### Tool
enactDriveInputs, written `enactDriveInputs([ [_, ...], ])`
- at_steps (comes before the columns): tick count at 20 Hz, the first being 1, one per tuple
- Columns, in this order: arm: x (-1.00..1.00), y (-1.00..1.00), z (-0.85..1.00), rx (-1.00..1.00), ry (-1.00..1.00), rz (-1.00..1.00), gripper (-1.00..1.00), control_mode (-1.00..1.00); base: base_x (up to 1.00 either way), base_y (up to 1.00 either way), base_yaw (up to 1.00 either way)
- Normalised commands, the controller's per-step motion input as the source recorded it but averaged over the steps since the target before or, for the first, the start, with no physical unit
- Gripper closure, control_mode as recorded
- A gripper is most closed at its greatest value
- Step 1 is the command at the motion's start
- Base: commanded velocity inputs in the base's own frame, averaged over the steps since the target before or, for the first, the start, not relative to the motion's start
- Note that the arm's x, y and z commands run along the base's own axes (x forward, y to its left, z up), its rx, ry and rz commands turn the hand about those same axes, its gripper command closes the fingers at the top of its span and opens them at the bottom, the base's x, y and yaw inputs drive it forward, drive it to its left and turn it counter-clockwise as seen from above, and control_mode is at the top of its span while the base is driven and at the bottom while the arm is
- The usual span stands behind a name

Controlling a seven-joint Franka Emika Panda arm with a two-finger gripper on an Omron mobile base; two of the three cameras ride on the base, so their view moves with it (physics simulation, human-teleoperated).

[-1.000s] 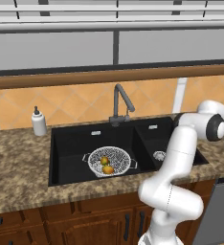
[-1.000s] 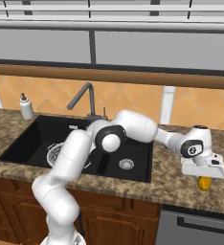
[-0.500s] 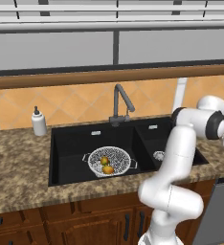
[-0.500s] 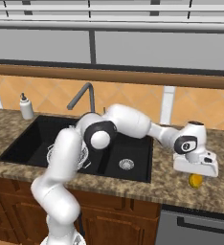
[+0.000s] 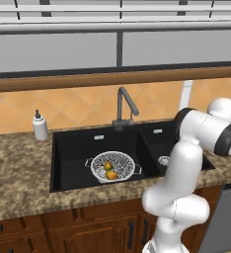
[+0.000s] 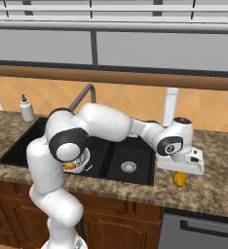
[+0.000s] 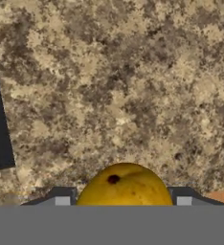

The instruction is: Put the colander in the sink, put the mango, mango, mango in the colander, and turn on the sink faucet and pour water over the colander.

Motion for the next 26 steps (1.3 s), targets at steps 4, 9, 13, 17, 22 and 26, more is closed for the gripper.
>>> enactDriveInputs([
  [4, -0.34, 0.93, 0.40, 0.00, 0.00, 0.16, 1.00, -1.00, 0.00, 0.00, 0.00],
  [9, -0.27, 0.94, 0.38, 0.00, 0.00, 0.17, 1.00, -1.00, 0.00, 0.00, 0.00],
  [13, -0.26, 0.97, 0.36, 0.00, 0.00, 0.22, 1.00, -1.00, 0.00, 0.00, 0.00],
  [17, -0.21, 1.00, 0.22, -0.04, -0.01, 0.15, 1.00, -1.00, 0.00, 0.00, 0.00],
  [22, -0.07, 1.00, 0.15, -0.06, -0.03, 0.05, 1.00, -1.00, 0.00, 0.00, 0.00],
  [26, 0.04, 1.00, 0.19, -0.05, -0.01, 0.00, 1.00, -1.00, 0.00, 0.00, 0.00],
])
